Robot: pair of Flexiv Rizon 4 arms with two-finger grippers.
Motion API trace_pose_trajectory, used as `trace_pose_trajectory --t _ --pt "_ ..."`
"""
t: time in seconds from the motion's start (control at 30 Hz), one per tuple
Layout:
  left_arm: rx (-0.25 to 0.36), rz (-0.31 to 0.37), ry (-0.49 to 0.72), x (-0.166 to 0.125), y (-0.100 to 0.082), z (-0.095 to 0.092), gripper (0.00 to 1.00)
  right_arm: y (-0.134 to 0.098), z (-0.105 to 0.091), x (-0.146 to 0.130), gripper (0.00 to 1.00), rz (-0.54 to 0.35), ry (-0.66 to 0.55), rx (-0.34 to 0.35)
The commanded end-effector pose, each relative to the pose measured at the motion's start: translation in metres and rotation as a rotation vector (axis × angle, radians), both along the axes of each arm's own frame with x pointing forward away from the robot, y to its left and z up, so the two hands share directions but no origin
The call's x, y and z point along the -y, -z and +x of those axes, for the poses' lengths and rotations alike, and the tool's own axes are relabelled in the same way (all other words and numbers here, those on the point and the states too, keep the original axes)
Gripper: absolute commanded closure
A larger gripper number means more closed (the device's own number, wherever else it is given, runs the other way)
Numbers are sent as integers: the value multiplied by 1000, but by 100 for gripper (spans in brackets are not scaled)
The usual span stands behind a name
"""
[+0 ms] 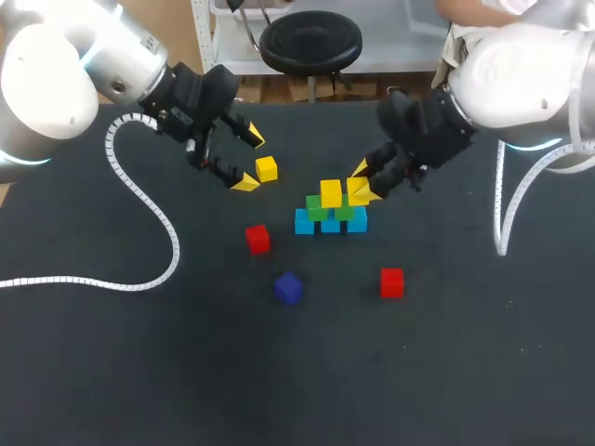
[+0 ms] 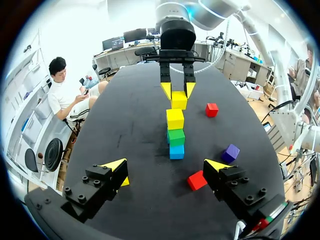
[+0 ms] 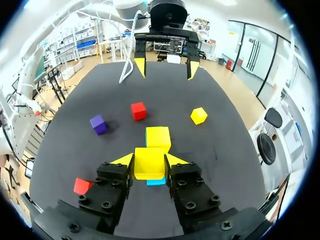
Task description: Place the blue cubes, place green cubes on the blue cubes, place the yellow cubes on the green cubes, then place the red cubes on the yellow cubes, and place purple cube on the red cubes.
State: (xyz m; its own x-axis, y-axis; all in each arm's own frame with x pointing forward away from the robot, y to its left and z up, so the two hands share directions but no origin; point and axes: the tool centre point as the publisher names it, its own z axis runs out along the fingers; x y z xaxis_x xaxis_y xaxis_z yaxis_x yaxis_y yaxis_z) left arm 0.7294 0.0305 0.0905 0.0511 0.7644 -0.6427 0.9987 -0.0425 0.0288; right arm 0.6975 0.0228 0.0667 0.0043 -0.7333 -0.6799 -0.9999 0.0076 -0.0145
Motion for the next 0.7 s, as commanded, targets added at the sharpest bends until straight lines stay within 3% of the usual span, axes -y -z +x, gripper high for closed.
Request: trace_pose_trajectory --t 0.03,0.7 --pt "0 0 1 0 0 1 0 1 2 1 100 9 -4 -5" --pt "0 0 1 0 0 1 0 6 1 -3 100 9 -7 -28"
